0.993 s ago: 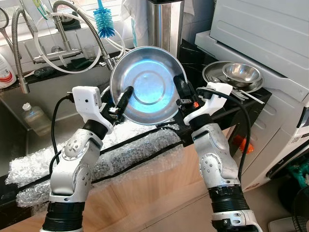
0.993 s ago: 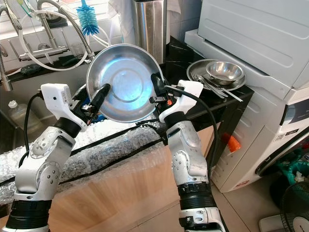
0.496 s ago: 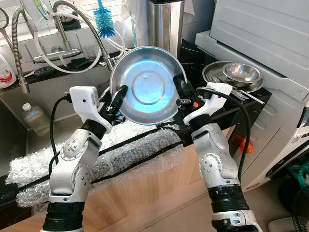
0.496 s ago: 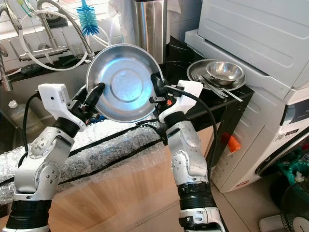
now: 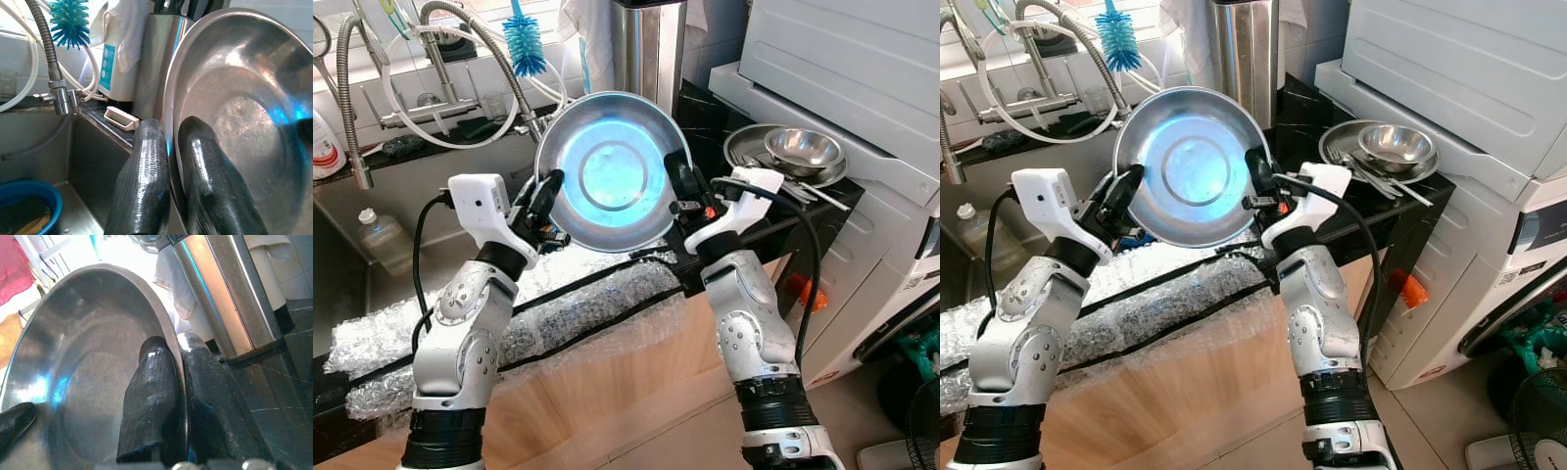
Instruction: Kitchen organization
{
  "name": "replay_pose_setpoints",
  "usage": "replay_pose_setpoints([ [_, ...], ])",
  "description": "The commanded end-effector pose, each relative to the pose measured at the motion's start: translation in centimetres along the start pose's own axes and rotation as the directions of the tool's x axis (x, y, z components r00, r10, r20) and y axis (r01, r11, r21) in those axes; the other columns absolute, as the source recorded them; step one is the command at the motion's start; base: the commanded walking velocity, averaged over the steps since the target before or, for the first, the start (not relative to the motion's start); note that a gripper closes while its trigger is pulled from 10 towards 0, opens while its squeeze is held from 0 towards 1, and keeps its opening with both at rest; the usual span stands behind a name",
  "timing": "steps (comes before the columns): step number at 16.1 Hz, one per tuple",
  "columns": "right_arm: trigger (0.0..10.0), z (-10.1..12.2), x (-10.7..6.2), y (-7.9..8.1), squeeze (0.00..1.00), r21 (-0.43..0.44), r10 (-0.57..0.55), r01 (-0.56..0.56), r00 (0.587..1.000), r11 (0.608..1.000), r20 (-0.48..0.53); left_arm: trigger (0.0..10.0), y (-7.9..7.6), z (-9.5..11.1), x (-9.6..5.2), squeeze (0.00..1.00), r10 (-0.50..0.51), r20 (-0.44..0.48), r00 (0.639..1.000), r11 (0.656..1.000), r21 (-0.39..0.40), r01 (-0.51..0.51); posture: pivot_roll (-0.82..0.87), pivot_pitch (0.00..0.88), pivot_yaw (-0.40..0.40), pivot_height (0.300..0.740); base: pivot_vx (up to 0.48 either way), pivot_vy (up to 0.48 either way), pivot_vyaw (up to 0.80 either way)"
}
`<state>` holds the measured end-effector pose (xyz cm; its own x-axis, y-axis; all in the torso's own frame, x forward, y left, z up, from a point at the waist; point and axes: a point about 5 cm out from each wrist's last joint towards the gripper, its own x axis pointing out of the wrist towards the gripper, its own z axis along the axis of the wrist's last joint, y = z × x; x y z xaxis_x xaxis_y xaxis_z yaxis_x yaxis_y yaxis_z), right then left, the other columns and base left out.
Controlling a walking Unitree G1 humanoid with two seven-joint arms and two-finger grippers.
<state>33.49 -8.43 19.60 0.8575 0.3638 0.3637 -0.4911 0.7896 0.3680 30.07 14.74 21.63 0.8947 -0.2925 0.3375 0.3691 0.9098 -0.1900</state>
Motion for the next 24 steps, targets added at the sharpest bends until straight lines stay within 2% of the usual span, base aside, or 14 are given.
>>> replay_pose_setpoints([
  [1,10.0,0.3,0.4,0.8,0.0,-0.004,0.035,-0.035,0.999,0.999,0.015,0.0,0.0,-0.2,0.0,0.0,-0.012,-0.017,1.0,1.0,0.025,0.013,-0.05,0.0,0.048,0.74,0.0,0.0,0.0],
  [3,10.0,0.3,0.4,0.8,0.0,-0.005,0.037,-0.036,0.999,0.999,0.016,0.0,0.3,0.2,0.1,0.0,0.023,0.011,1.0,0.999,0.035,-0.024,-0.05,0.0,0.048,0.74,0.0,0.0,0.0],
  [4,10.0,0.3,0.4,0.8,0.67,-0.004,0.039,-0.039,0.999,0.999,0.015,0.0,0.4,0.4,0.2,0.0,0.027,0.019,0.999,0.999,0.034,-0.027,-0.04,0.0,0.048,0.74,0.0,0.0,0.0],
  [5,10.0,0.3,0.4,0.9,1.0,0.001,0.043,-0.043,0.999,0.999,0.016,0.0,0.5,0.5,0.2,0.0,0.029,0.025,0.999,0.999,0.034,-0.03,-0.04,0.0,0.048,0.74,0.0,0.0,0.0],
  [12,10.0,0.2,0.3,1.1,1.0,0.016,0.057,-0.057,0.998,0.998,0.013,0.0,1.1,1.1,0.3,0.0,0.088,0.075,0.993,0.996,0.002,-0.088,-0.05,0.0,0.048,0.74,0.0,0.0,0.0],
  [15,10.0,0.0,0.2,1.2,1.0,0.015,0.064,-0.064,0.998,0.998,-0.002,0.0,1.6,1.6,0.4,0.0,0.143,0.116,0.983,0.99,-0.027,-0.14,-0.05,0.0,0.049,0.74,0.0,0.0,0.0],
  [16,10.0,-0.2,0.2,1.2,0.0,0.006,0.067,-0.067,0.998,0.998,-0.012,0.0,1.9,1.9,0.4,0.0,0.175,0.136,0.975,0.984,-0.054,-0.169,-0.05,0.0,0.05,0.74,0.0,0.0,0.0],
  [18,10.0,-0.3,0.1,1.1,0.0,-0.002,0.061,-0.061,0.998,0.998,-0.017,0.0,2.6,2.4,0.4,0.0,0.232,0.168,0.958,0.972,-0.071,-0.223,-0.05,0.0,0.048,0.74,0.0,0.0,0.0],
  [19,10.0,-0.3,0.1,1.1,0.0,-0.007,0.056,-0.056,0.998,0.998,-0.018,0.0,3.3,2.9,0.3,0.0,0.287,0.2,0.937,0.958,-0.086,-0.275,-0.05,0.0,0.049,0.74,0.0,0.0,0.0],
  [20,10.0,-0.2,0.1,1.1,0.0,-0.008,0.055,-0.055,0.998,0.998,-0.018,0.0,3.6,3.2,0.2,0.0,0.305,0.213,0.928,0.952,-0.076,-0.296,-0.05,0.0,0.048,0.74,0.0,0.0,0.0],
  [21,10.0,-0.1,0.1,1.0,0.0,-0.028,0.048,-0.048,0.999,0.998,-0.009,0.0,4.4,3.7,0.1,0.0,0.354,0.24,0.904,0.933,-0.032,-0.357,-0.05,0.0,0.047,0.74,0.0,0.0,0.0],
  [22,10.0,0.1,0.1,0.9,0.0,-0.041,0.041,-0.041,0.999,0.998,-0.001,0.0,4.7,3.8,0.0,0.0,0.364,0.247,0.898,0.926,0.005,-0.376,-0.05,0.0,0.047,0.74,0.0,0.0,0.0],
  [23,10.0,0.4,0.0,0.8,0.0,-0.086,0.033,-0.031,0.999,0.996,0.013,9.4,5.1,3.6,-0.1,0.0,0.383,0.238,0.893,0.915,0.035,-0.402,-0.05,0.0,0.047,0.74,0.0,0.0,0.0],
  [24,10.0,1.1,-0.2,0.7,0.0,-0.164,0.014,-0.007,0.999,0.986,0.041,10.0,5.9,3.2,-0.6,0.0,0.397,0.227,0.889,0.895,0.12,-0.43,-0.05,0.0,0.047,0.74,0.0,0.0,0.0],
])
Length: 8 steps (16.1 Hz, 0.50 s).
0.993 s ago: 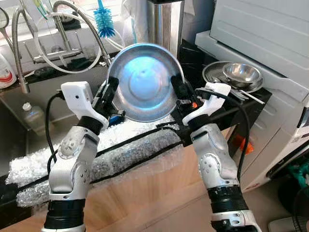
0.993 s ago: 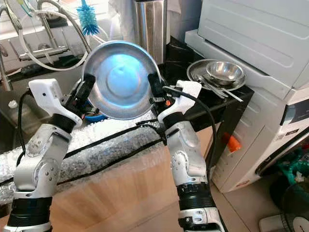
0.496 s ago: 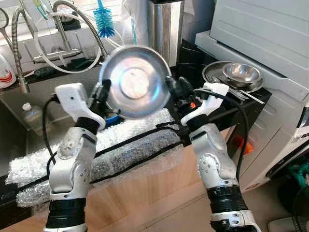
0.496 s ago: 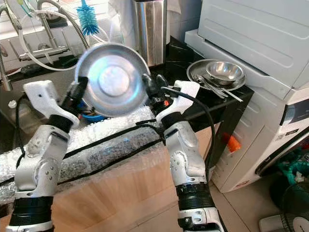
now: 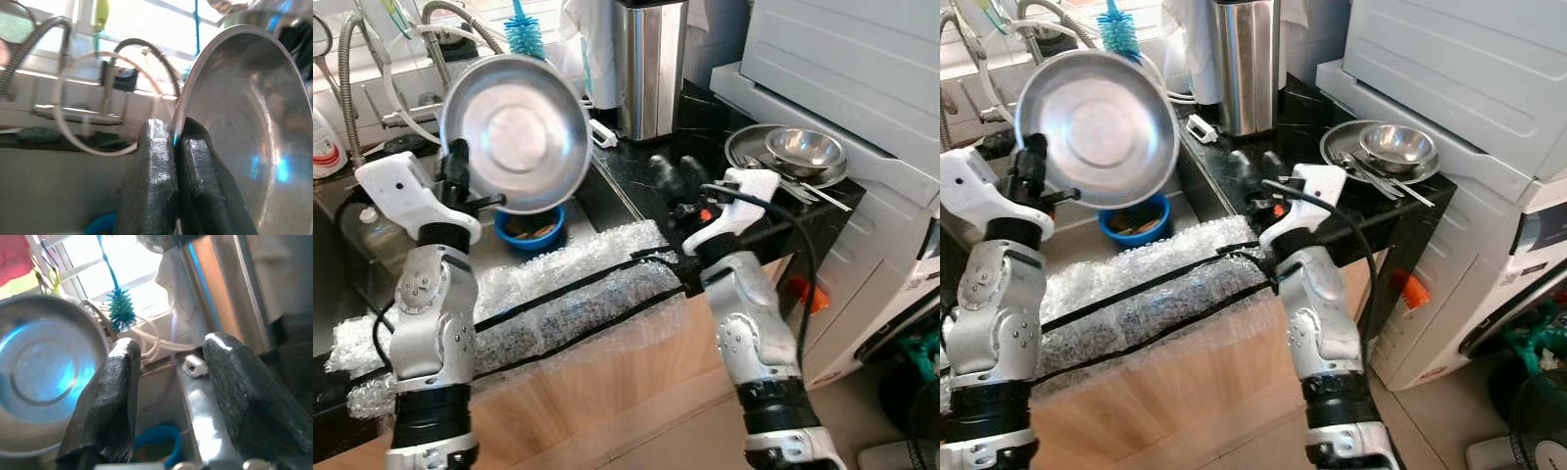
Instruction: Kitchen organization
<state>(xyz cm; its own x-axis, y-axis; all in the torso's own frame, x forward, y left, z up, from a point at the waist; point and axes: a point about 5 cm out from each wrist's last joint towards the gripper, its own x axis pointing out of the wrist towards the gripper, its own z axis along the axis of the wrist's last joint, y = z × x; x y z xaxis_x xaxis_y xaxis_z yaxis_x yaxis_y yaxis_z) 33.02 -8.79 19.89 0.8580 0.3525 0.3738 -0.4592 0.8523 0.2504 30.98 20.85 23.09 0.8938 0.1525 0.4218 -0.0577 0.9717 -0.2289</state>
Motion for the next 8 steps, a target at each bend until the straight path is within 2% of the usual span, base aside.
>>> replay_pose_setpoints([
  [1,10.0,1.2,-0.2,0.3,0.0,-0.069,-0.003,0.007,0.999,0.998,0.053,10.0,1.0,-0.1,-0.2,0.0,0.034,0.006,0.999,0.997,0.068,-0.035,-0.05,0.0,0.047,0.74,0.0,0.0,0.0],
  [2,10.0,1.5,-0.6,0.1,0.0,-0.124,-0.008,0.016,0.998,0.992,0.06,10.0,1.4,-0.2,-0.3,0.0,0.046,0.004,0.999,0.994,0.099,-0.047,-0.06,0.0,0.047,0.74,0.0,0.0,0.0],
  [3,10.0,1.7,-1.8,-0.2,0.0,-0.201,-0.011,0.023,0.998,0.979,0.062,10.0,2.3,-0.5,-0.5,0.0,0.07,0.0,0.998,0.984,0.164,-0.069,-0.06,0.0,0.047,0.74,0.0,0.0,0.0],
  [8,10.0,0.4,-5.0,-0.9,0.0,-0.212,-0.103,0.101,0.995,0.972,0.005,10.0,3.3,-1.7,-0.6,0.0,0.091,-0.019,0.996,0.947,0.312,-0.081,-0.07,0.0,0.053,0.74,0.0,0.0,0.0],
])
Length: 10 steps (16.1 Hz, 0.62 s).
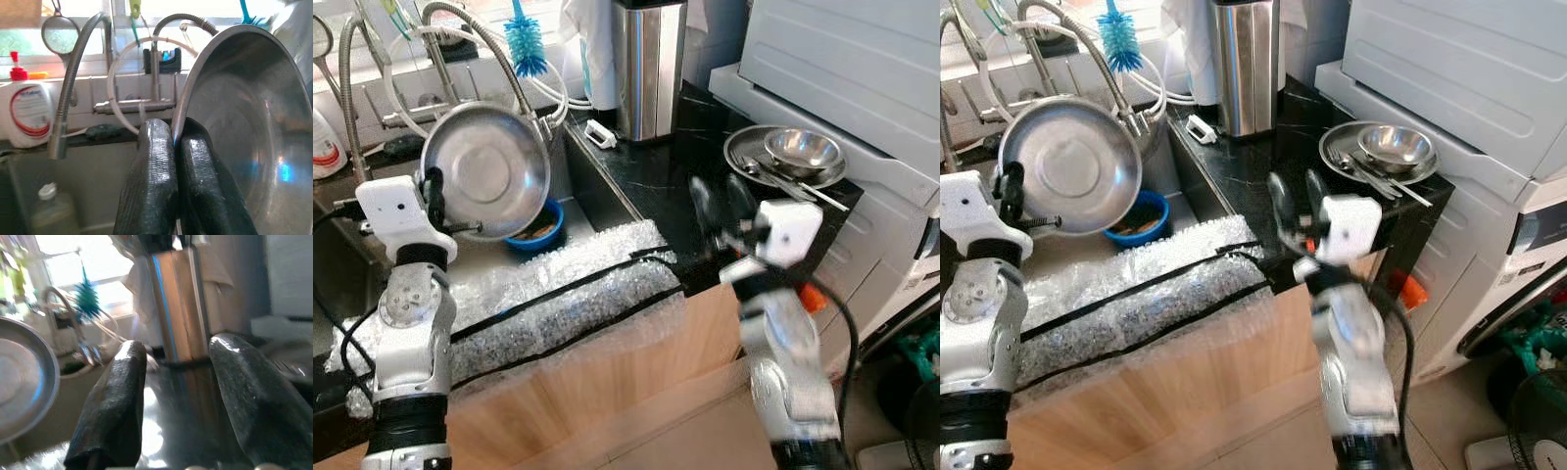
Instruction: Kitchen organization
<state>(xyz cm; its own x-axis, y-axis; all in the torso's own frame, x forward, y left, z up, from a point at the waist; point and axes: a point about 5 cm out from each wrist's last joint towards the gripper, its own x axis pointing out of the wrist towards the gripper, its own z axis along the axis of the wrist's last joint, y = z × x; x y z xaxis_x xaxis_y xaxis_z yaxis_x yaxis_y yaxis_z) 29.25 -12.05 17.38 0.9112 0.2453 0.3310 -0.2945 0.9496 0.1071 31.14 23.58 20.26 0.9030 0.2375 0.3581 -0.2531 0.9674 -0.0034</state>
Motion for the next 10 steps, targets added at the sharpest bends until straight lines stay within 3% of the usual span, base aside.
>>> replay_pose_setpoints([
  [1,10.0,0.6,0.1,0.7,0.0,-0.009,0.019,-0.019,1.0,1.0,0.016,10.0,0.1,0.1,0.1,0.0,-0.006,0.025,1.0,0.998,0.055,0.005,-0.07,0.0,0.053,0.74,0.0,0.0,0.0],
  [4,10.0,0.6,0.0,1.2,0.0,-0.008,0.022,-0.021,1.0,1.0,0.012,10.0,-0.3,-0.9,0.3,0.0,-0.022,-0.007,1.0,0.991,0.133,0.023,-0.07,0.0,0.059,0.74,0.0,0.0,0.0],
  [10,10.0,0.5,-0.1,2.0,0.0,-0.01,0.039,-0.039,0.999,0.999,0.01,10.0,-1.5,-2.5,0.6,0.0,-0.054,-0.07,0.996,0.975,0.212,0.068,-0.08,0.0,0.062,0.74,0.0,0.0,0.0],
])
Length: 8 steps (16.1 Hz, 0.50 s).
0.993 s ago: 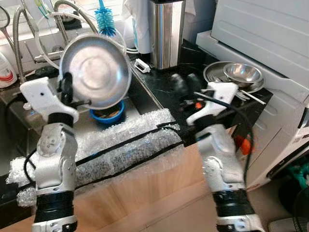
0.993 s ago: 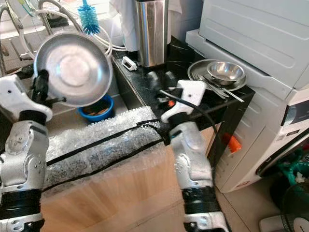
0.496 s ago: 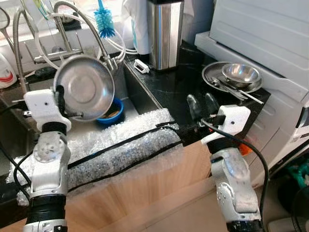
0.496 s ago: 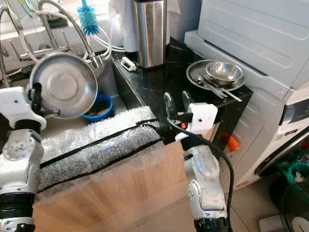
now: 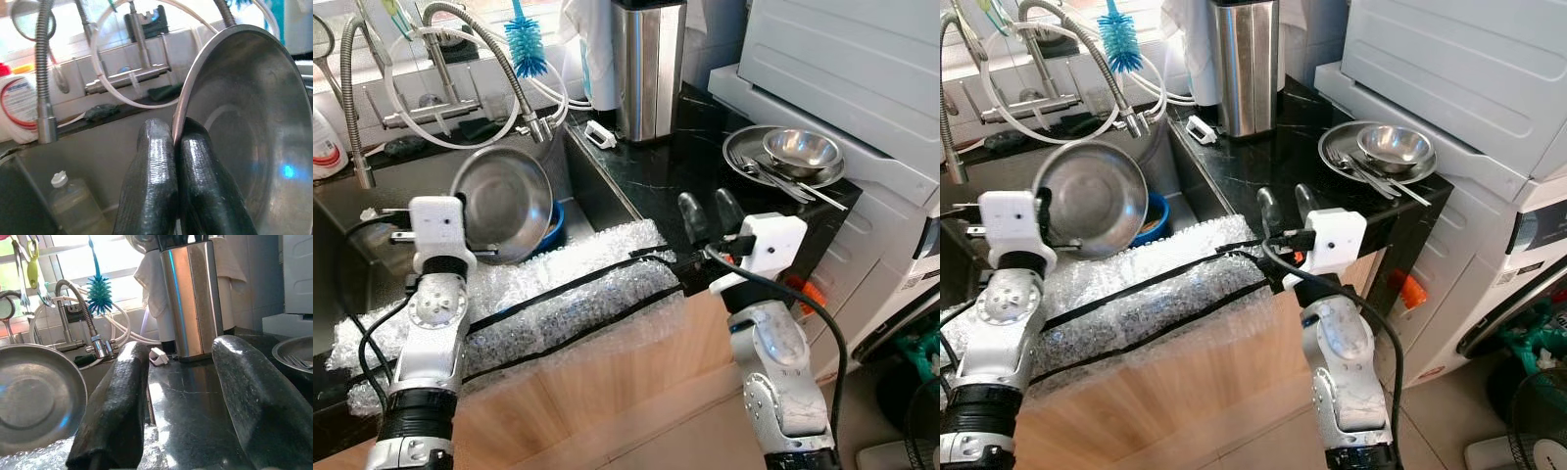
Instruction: Kitchen organization
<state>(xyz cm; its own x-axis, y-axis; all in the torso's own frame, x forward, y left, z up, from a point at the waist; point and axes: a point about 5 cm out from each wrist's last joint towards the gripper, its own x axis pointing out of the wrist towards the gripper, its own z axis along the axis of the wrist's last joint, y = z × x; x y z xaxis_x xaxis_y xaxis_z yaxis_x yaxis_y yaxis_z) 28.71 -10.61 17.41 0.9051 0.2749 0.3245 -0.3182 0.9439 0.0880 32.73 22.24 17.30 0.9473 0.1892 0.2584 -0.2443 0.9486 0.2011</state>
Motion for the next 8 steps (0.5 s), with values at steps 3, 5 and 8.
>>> replay_pose_setpoints([
  [3,10.0,0.5,0.0,0.5,0.0,-0.001,0.01,-0.01,1.0,1.0,0.016,10.0,-0.9,-0.6,0.4,0.0,-0.068,-0.044,0.997,0.996,0.046,0.07,-0.08,0.0,0.065,0.74,0.0,0.0,0.0],
  [5,10.0,0.5,0.0,0.7,0.0,-0.001,0.016,-0.016,1.0,1.0,0.016,10.0,-1.4,-0.8,0.3,0.0,-0.1,-0.051,0.994,0.994,0.038,0.102,-0.08,0.0,0.066,0.74,0.0,0.0,0.0],
  [8,10.0,0.4,0.1,0.8,0.0,0.002,0.022,-0.022,1.0,1.0,0.012,10.0,-2.0,-1.0,0.2,0.0,-0.126,-0.053,0.991,0.991,0.046,0.128,-0.08,0.0,0.066,0.74,0.0,0.0,0.0],
])
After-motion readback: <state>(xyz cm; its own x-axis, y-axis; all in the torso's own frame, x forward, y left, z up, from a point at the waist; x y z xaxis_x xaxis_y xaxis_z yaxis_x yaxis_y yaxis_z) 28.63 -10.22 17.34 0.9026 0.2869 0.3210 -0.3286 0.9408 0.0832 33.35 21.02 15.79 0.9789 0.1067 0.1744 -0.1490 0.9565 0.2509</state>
